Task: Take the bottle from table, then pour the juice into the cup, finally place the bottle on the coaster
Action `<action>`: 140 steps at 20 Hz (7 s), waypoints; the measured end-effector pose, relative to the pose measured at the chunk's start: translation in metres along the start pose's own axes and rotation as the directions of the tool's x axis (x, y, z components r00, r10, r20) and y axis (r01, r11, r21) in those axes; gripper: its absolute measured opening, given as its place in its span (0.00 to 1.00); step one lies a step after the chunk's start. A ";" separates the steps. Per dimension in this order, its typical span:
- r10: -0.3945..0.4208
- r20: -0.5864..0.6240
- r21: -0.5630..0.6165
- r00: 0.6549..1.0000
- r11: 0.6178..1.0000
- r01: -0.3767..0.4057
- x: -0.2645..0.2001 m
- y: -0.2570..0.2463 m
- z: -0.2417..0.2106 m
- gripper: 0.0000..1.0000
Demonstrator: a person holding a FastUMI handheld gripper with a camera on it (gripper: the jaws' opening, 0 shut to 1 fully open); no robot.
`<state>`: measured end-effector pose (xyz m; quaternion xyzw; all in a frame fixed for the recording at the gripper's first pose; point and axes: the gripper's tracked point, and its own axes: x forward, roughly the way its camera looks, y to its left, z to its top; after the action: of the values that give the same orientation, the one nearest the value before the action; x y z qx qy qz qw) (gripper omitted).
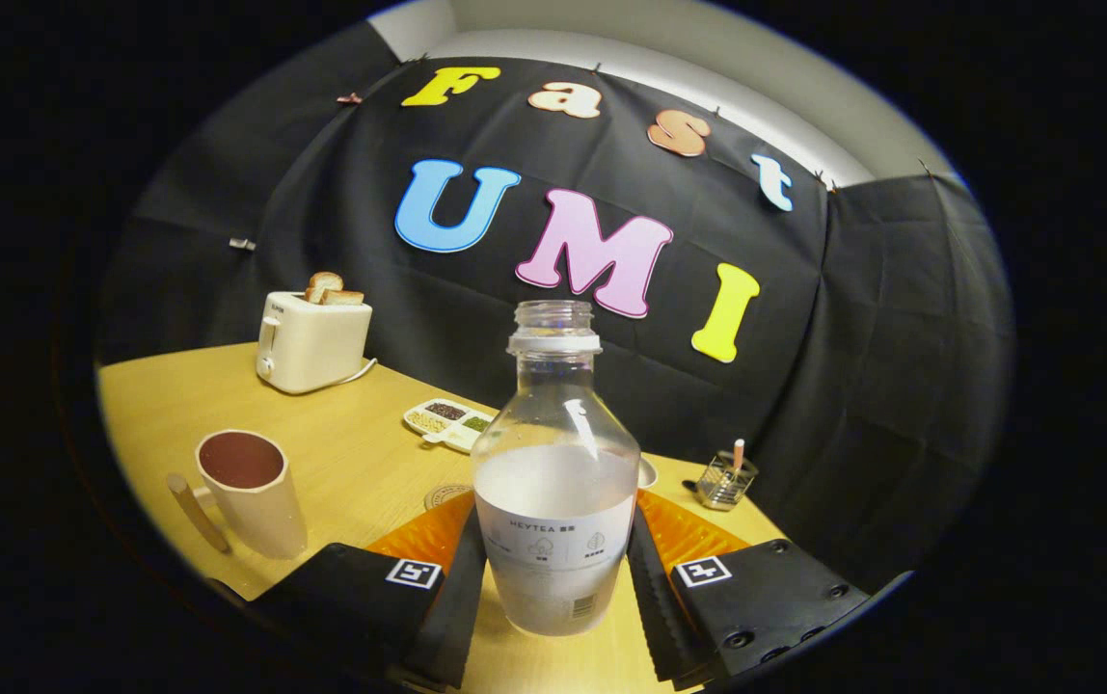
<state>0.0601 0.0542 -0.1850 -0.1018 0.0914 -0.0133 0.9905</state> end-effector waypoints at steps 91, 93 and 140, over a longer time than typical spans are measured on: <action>0.227 -0.055 -0.997 0.972 0.036 -0.065 0.034 0.104 -0.007 0.72; 0.232 -0.052 -0.998 0.971 0.024 -0.059 0.036 0.104 -0.005 0.72; 0.497 0.072 -0.874 0.865 -0.386 0.294 0.014 0.148 0.048 0.72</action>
<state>0.0835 0.2078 -0.1714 -0.8632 -0.1700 0.1934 0.4342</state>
